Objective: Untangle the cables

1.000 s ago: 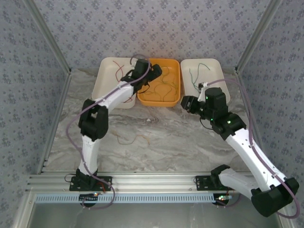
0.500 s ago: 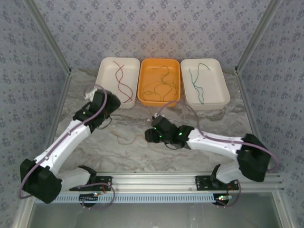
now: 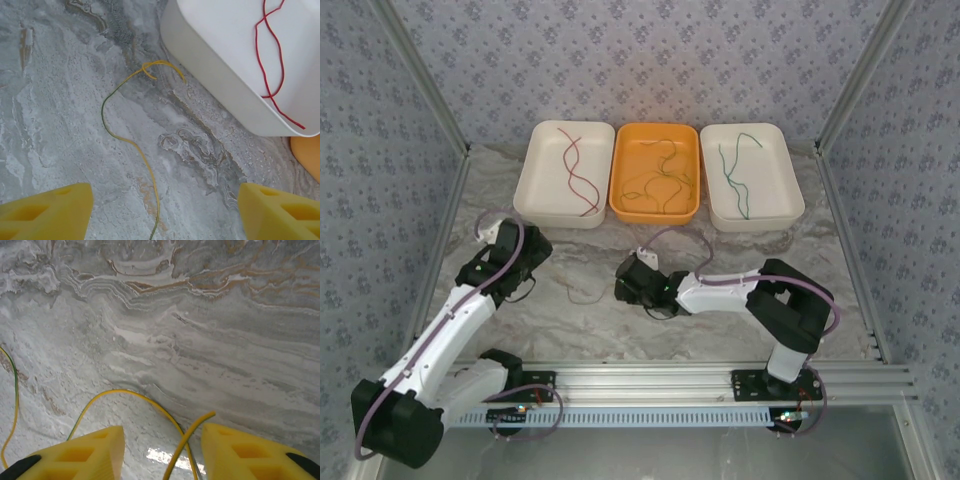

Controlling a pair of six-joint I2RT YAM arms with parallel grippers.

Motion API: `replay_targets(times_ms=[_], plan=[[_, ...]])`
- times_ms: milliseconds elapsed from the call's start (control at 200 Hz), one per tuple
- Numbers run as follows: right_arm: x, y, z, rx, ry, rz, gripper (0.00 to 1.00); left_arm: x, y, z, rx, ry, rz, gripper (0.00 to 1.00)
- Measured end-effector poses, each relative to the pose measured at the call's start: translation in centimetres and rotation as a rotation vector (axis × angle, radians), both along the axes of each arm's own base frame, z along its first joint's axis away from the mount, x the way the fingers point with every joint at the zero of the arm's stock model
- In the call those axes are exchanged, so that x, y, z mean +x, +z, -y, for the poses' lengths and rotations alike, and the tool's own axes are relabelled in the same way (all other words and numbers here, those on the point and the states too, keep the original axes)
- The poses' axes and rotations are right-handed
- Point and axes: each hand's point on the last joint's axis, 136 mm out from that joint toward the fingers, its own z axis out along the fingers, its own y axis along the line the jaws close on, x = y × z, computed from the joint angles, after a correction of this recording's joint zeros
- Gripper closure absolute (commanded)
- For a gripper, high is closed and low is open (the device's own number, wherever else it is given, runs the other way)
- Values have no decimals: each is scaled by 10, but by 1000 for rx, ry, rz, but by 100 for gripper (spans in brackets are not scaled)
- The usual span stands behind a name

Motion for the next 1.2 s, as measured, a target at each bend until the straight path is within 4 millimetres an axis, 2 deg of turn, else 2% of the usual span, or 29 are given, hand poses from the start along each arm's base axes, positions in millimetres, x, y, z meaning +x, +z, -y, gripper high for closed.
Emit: replay_targets(times_ms=[95,230,305,395,500,590,655,700,854,954,1109,1199], plan=[[4,2,1,1,-17,16,100,-1,-1,0,1,0,-2,24],[11,6,9,-39,-27,65,100,-1,-1,-2,8,-4,-4,23],[12,20,17,-78,-23,115,100,1,-2,-5,10,-2,-6,23],[14,56,26,-99,-4,195,100,4,-7,-10,-2,6,-27,24],[18,104,34,-94,15,284,100,9,-24,-12,-21,7,-76,30],[18,129,49,-105,39,330,100,9,-42,-5,-42,-27,-119,43],[18,137,64,-127,56,345,100,8,-53,1,-53,-58,-153,54],[18,137,77,-149,67,345,100,9,-59,5,-55,-87,-175,58],[20,129,131,-223,74,307,100,13,-77,18,-65,-139,-225,56],[24,124,157,-248,65,271,100,14,-86,24,-65,-157,-242,57],[26,109,176,-260,80,210,100,18,-97,30,-98,-150,-243,64],[25,102,182,-259,83,180,100,27,-102,38,-152,-138,-232,66]])
